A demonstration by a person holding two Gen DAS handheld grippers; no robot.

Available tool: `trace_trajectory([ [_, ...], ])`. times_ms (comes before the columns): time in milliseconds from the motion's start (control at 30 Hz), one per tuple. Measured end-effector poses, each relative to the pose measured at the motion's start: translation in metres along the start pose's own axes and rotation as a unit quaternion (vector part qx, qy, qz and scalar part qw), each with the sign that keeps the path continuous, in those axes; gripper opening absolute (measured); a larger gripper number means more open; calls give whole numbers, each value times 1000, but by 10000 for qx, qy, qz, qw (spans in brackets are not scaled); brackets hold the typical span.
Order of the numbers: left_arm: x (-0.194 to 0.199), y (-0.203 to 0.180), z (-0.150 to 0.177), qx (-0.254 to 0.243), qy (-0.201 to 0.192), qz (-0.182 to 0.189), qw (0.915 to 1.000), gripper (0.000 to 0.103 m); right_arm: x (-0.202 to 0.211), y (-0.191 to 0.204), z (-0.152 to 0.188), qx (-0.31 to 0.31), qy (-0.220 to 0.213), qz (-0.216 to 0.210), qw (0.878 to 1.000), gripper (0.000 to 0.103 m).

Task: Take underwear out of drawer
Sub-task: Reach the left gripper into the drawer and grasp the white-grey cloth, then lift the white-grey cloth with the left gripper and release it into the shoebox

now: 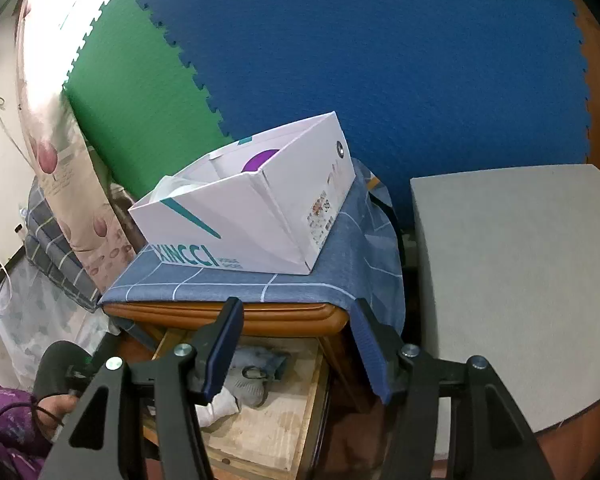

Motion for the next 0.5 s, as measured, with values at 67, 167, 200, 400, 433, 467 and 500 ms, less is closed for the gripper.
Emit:
trace_trajectory([
  [67, 13, -11, 9, -241, -135, 88, 9996, 20, -1, 0, 0, -22, 13, 7, 10000, 57],
  [167, 31, -27, 21, -530, -328, 255, 9977, 19, -1, 1, 1, -12, 19, 19, 10000, 57],
  [200, 38, -30, 24, -604, -380, 313, 9970, 20, -2, 2, 2, -2, 27, 30, 10000, 57],
  [400, 94, -62, 44, -1192, -760, 578, 9883, 20, -1, 1, 2, -17, 24, 19, 10000, 57],
  [433, 99, -71, 48, -1261, -794, 634, 9868, 20, -1, 1, 2, -24, 20, 15, 10000, 57],
  [467, 114, -77, 54, -1362, -842, 731, 9844, 20, -1, 1, 1, -29, 19, 14, 10000, 57],
  [500, 124, -83, 57, -1447, -882, 785, 9824, 20, -1, 1, 1, -31, 19, 15, 10000, 57],
])
Point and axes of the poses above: each gripper's, at about its wrist camera, not at the fingertips, and x roughly against the way its jaws point, y to its left, z to its underside, the point moved 1 cm from there along -x, roughly the way its jaws point, and after that the axes turned 6 degrees about y, right-handed, at the moved point
